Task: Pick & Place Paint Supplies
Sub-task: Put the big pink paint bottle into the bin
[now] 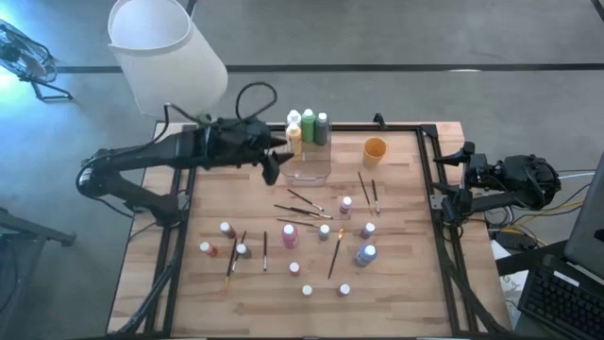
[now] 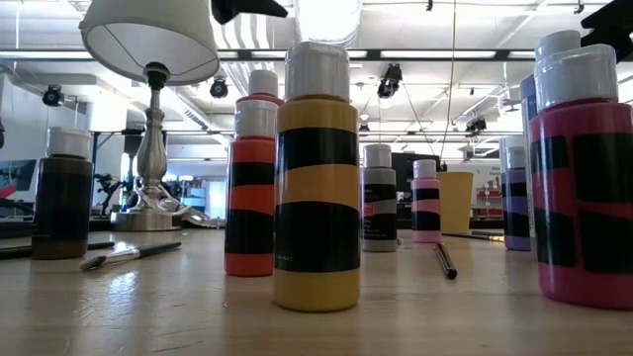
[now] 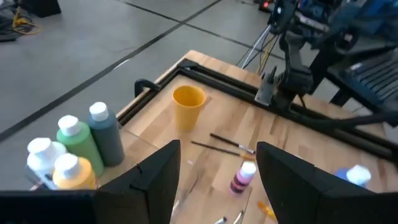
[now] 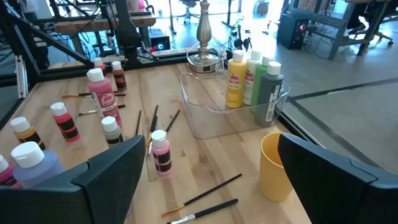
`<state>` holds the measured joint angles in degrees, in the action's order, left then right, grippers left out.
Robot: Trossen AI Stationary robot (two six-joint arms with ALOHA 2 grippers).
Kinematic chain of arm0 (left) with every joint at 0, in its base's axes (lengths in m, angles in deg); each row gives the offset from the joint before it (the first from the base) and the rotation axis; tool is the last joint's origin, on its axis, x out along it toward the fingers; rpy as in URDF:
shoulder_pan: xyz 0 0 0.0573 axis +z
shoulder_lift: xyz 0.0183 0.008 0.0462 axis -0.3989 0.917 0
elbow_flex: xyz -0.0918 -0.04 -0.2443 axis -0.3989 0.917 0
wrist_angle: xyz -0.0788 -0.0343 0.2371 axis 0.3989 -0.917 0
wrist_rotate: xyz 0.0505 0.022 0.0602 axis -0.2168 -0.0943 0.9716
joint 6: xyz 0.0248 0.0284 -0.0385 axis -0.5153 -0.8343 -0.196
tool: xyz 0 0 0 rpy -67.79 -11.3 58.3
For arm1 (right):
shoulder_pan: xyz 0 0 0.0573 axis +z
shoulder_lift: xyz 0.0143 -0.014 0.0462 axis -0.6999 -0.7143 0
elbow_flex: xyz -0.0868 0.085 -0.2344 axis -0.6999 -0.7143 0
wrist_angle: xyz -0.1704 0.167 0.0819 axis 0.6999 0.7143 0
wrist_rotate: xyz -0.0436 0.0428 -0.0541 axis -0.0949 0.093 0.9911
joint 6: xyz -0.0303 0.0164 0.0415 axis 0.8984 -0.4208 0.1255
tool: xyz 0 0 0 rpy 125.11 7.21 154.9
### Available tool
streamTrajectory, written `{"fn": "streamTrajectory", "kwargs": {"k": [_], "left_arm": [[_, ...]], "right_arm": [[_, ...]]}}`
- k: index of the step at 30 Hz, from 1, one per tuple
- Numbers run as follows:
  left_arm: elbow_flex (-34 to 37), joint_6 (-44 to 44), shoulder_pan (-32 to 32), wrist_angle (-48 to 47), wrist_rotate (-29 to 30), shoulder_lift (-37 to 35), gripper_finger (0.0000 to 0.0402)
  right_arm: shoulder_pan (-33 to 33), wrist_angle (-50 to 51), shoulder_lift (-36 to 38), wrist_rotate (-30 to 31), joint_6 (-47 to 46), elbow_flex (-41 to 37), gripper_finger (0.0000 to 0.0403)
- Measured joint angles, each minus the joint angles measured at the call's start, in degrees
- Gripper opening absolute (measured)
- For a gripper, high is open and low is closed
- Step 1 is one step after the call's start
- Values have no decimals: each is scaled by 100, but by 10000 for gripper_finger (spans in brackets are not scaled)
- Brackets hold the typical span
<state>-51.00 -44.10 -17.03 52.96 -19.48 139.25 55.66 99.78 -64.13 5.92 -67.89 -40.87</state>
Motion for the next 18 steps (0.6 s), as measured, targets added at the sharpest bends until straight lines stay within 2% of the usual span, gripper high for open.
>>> {"fn": "streamTrajectory", "kwargs": {"k": [5,13,18], "left_arm": [[3,5,-435,-414,500,-34,216],[16,229,-931,-1153,959,-72,216],[165,385,-1299,-1230,1360,-96,216]], "right_arm": [[-1,-1,0,-1,0,0,364],[-2,-1,0,-1,0,0,364],[-2,-1,0,0,0,0,364]]}}
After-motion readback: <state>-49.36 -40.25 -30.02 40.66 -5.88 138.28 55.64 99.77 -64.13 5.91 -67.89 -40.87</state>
